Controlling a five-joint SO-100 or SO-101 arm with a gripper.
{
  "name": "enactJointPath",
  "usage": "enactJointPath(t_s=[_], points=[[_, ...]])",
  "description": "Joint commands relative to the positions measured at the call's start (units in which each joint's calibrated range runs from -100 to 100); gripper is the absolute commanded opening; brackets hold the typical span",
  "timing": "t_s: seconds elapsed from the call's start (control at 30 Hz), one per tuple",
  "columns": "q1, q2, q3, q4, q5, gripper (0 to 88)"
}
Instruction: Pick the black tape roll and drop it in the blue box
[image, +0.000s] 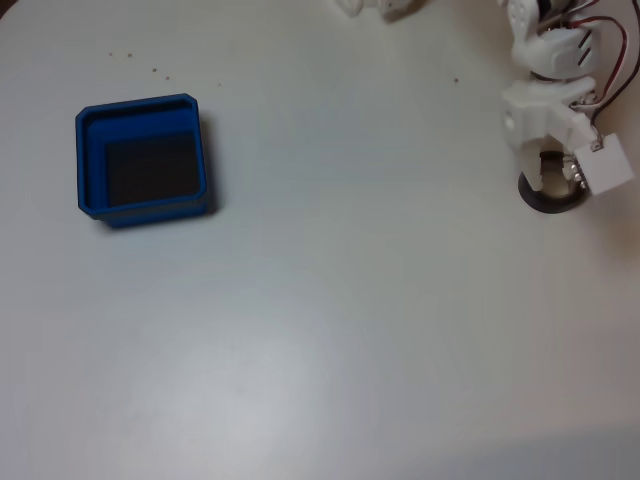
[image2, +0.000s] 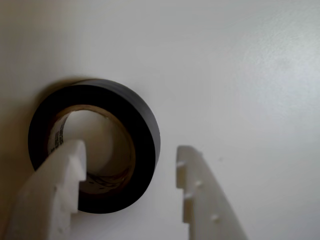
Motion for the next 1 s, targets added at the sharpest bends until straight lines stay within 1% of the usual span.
enactJointPath(t_s=[0.0, 0.77, 0.97], points=[[0.1, -0.6, -4.3, -1.2, -0.1, 16.8], [0.8, -0.9, -3.7, -0.1, -0.1, 16.8], [0.8, -1.1, -3.9, 1.7, -0.2, 16.8]])
